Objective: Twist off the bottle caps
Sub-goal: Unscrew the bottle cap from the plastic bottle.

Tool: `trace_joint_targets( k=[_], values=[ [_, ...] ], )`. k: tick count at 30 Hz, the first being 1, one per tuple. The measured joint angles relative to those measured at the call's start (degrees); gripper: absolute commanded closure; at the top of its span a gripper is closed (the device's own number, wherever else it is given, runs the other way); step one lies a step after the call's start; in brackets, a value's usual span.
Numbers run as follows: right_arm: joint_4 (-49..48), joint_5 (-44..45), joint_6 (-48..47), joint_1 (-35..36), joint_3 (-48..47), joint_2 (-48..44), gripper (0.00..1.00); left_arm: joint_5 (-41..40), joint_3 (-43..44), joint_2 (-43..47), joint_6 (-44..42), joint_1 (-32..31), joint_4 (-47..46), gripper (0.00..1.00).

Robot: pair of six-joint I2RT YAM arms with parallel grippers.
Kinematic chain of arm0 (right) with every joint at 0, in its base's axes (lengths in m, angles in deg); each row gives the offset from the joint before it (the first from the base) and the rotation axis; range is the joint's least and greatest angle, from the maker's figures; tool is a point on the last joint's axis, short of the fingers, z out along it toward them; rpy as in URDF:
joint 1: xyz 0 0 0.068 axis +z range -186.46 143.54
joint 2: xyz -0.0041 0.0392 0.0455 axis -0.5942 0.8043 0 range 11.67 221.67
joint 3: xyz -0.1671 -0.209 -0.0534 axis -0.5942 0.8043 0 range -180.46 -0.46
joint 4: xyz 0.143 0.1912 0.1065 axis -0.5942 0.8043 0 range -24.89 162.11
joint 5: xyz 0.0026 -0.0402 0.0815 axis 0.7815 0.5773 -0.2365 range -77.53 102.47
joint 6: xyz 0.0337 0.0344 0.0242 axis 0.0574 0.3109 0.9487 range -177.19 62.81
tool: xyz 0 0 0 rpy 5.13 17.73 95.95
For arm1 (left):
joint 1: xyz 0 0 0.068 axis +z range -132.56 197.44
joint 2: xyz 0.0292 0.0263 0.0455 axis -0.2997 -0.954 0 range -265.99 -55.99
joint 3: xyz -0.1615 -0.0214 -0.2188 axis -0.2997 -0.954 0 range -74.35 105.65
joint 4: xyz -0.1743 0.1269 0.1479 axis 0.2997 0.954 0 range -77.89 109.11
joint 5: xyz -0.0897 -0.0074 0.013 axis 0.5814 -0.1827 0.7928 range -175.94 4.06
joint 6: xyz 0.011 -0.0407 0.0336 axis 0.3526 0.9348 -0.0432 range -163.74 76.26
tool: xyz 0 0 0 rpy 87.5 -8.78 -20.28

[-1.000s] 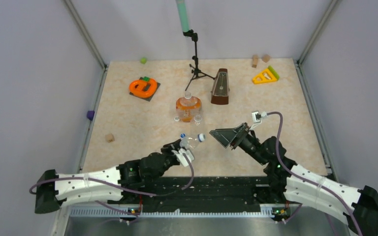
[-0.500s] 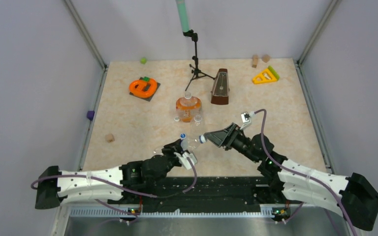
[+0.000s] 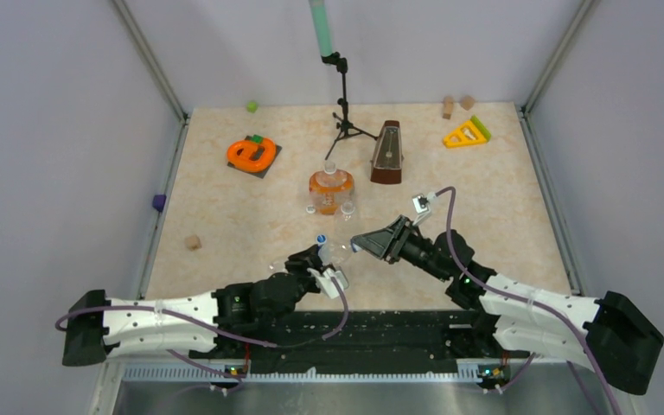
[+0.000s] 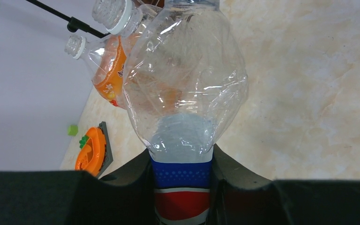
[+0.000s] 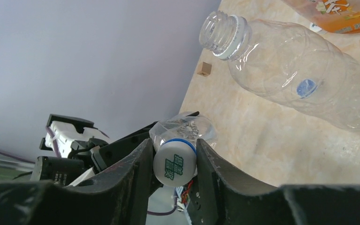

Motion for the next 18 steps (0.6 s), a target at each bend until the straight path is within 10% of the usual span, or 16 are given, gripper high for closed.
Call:
trace_joint_targets(
  k=[18],
  values=[
    [0.66,-0.81,-1.05,0.0,-0.07,-0.81,0.6,-0.31,0.2,0.07,0.26,-0.13,-0.15,1.0]
  ],
)
